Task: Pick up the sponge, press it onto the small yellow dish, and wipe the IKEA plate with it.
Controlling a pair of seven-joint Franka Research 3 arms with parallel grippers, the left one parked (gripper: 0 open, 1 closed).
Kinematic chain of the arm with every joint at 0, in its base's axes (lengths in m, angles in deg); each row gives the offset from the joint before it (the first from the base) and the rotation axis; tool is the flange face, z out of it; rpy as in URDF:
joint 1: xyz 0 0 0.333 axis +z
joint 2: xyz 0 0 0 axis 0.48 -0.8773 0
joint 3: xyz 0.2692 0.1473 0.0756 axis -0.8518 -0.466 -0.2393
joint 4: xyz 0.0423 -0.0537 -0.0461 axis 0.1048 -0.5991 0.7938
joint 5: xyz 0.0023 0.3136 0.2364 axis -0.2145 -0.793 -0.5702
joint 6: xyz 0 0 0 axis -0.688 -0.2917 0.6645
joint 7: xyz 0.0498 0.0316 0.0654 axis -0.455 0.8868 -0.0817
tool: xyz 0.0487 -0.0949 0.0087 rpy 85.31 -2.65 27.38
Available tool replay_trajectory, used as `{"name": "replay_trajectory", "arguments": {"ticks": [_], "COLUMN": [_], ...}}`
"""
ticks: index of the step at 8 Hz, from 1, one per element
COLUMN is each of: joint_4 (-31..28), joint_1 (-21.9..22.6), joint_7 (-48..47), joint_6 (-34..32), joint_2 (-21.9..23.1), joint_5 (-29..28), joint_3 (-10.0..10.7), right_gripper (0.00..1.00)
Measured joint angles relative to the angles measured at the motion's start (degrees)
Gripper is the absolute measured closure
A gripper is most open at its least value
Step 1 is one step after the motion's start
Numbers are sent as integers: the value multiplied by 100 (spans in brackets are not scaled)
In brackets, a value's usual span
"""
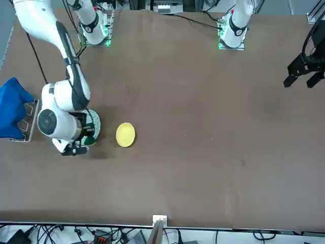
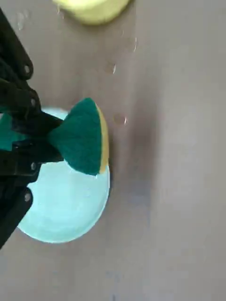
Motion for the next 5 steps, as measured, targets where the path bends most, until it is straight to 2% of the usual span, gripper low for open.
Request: {"name": "replay_trajectory", "arguments": {"ticks": [2,3,5], "joint_4": [-1154,-1499,-1727], "joint_1": [-225,-241,-242], "joint_7": [314,331,331], "joint_6": [1199,1538,1726], "joint_2": [240,293,369], "joint_5": [0,0,0], "joint_3": [-1,-2,-9], "right_gripper": [91,91,91]}}
